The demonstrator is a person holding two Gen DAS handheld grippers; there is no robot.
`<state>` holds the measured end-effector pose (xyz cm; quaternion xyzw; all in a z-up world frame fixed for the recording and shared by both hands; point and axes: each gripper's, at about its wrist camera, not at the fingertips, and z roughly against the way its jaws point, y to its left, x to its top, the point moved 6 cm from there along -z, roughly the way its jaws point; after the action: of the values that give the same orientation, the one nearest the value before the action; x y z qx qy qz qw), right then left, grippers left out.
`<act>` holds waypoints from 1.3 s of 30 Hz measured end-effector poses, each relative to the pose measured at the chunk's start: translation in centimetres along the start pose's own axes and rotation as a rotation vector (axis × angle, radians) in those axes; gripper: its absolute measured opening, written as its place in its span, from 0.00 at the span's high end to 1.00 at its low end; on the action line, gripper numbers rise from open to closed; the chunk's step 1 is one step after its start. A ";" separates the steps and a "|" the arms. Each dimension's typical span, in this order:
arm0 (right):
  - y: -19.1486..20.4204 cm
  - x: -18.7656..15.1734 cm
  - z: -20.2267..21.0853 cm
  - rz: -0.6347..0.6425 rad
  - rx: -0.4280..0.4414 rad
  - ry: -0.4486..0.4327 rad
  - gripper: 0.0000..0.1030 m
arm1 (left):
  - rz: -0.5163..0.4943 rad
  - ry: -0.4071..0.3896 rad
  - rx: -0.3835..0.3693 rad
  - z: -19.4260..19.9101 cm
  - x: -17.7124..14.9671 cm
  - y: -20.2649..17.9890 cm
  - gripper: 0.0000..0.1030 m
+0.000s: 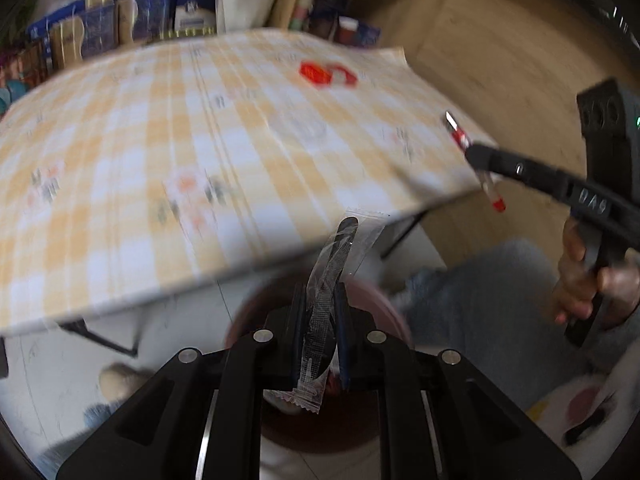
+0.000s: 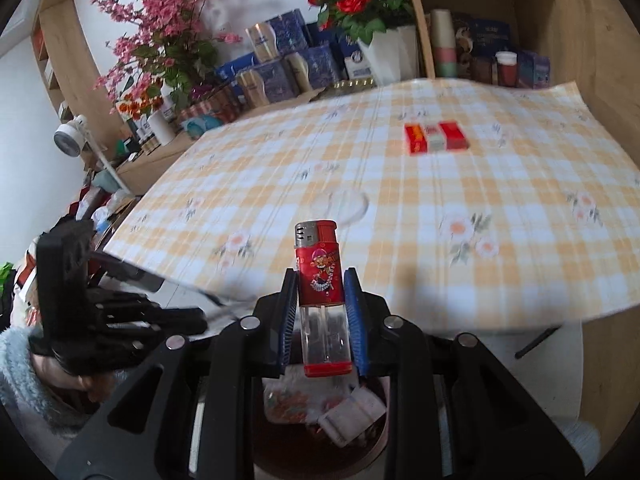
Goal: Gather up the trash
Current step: 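Drop the spoon into the bin with the left tool while the right tool drops the lighter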
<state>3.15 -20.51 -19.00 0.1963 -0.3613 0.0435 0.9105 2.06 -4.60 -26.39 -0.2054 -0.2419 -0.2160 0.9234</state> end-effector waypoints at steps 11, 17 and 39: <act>-0.4 -4.7 -1.1 -0.045 -0.015 0.102 0.74 | 0.037 0.138 0.040 -5.4 -3.3 1.0 0.87; 0.1 -6.4 -2.4 -0.046 -0.006 0.154 0.74 | 0.033 0.038 0.026 -3.9 -2.7 1.0 0.56; 0.8 -9.5 -5.9 0.023 -0.100 0.292 0.74 | 0.021 -0.393 0.289 7.2 -1.1 3.9 0.08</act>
<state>-0.24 -16.90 -29.10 0.1382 -0.2291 0.0640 0.9614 0.50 2.41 -22.30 -0.1118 -0.4432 -0.1255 0.8805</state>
